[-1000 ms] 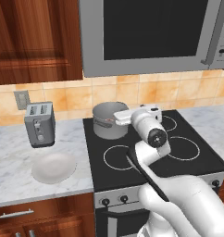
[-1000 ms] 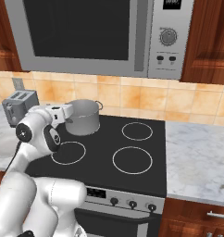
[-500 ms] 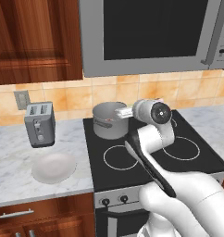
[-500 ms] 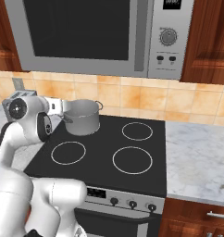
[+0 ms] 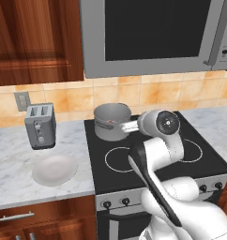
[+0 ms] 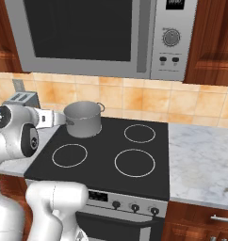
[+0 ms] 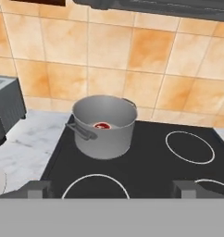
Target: Retrieve the frozen meat and place it in the pot on a burner. Then turn the burner on.
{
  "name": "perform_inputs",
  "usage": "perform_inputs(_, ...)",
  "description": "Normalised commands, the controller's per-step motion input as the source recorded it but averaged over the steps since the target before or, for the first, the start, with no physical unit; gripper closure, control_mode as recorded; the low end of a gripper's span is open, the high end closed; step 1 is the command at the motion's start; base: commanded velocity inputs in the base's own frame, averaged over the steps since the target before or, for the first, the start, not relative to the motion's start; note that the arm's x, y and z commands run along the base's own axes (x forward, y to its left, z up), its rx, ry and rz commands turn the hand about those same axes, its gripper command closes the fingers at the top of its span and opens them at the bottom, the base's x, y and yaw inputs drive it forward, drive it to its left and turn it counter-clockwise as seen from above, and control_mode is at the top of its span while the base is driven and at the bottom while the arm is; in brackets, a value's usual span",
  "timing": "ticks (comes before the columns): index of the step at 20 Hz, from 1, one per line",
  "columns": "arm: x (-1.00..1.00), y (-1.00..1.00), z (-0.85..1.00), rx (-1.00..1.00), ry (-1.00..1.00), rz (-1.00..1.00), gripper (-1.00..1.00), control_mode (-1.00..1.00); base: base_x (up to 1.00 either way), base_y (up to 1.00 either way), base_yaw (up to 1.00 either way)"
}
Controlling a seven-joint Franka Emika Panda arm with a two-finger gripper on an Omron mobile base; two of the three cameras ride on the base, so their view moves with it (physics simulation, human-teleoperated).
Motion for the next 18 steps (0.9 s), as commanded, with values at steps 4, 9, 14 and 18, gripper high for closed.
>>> perform_inputs(4,-0.83,0.0,-0.09,0.0,0.0,0.0,-1.0,-1.0,0.0,0.0,0.0)
perform_inputs(9,-0.85,0.18,0.0,0.0,0.0,0.0,-1.0,-1.0,0.0,0.0,0.0)
perform_inputs(14,-0.71,0.16,-0.08,0.0,-0.01,-0.03,-1.0,-1.0,0.0,0.0,0.0)
perform_inputs(18,-0.65,0.18,-0.5,0.04,-0.1,-0.03,-1.0,-1.0,0.0,0.0,0.0)
